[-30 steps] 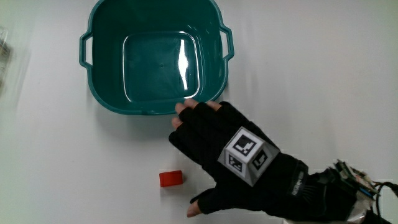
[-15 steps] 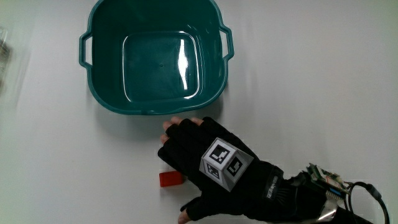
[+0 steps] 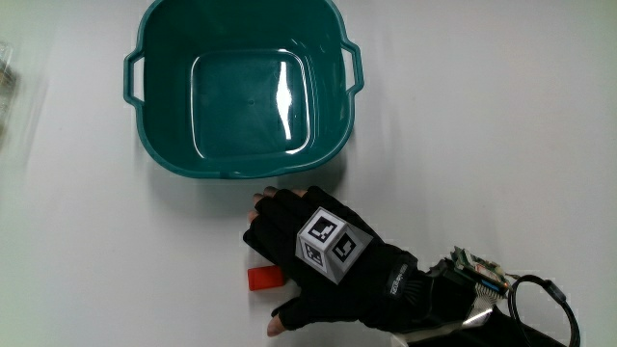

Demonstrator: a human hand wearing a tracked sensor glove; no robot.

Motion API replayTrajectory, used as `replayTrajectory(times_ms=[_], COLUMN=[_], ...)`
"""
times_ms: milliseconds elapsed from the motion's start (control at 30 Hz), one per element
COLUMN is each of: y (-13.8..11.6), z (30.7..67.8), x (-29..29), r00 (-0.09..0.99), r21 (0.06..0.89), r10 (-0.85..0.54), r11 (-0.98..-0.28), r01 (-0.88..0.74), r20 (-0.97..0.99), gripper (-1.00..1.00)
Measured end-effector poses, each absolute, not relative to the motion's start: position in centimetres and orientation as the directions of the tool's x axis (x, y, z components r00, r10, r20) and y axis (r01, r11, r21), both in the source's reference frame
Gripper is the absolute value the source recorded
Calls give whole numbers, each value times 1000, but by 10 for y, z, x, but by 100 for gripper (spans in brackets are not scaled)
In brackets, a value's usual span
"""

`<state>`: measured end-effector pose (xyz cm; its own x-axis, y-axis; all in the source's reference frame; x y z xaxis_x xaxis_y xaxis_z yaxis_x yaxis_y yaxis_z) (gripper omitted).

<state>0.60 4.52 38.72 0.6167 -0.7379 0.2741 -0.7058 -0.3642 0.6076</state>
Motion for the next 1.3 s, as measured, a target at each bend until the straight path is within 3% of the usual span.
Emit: replayTrajectory(times_ms=[100,733,1300], y=[43,40,39], z=[388,390,391], x=[6,3,-1], r00=[619,595,578], r21=[602,521,515], r10=[-733,-739,-743], r11=[-368,-390,-369], r01=[-708,-759,-774], r20=[281,314,336], gripper=[0,-54,-100])
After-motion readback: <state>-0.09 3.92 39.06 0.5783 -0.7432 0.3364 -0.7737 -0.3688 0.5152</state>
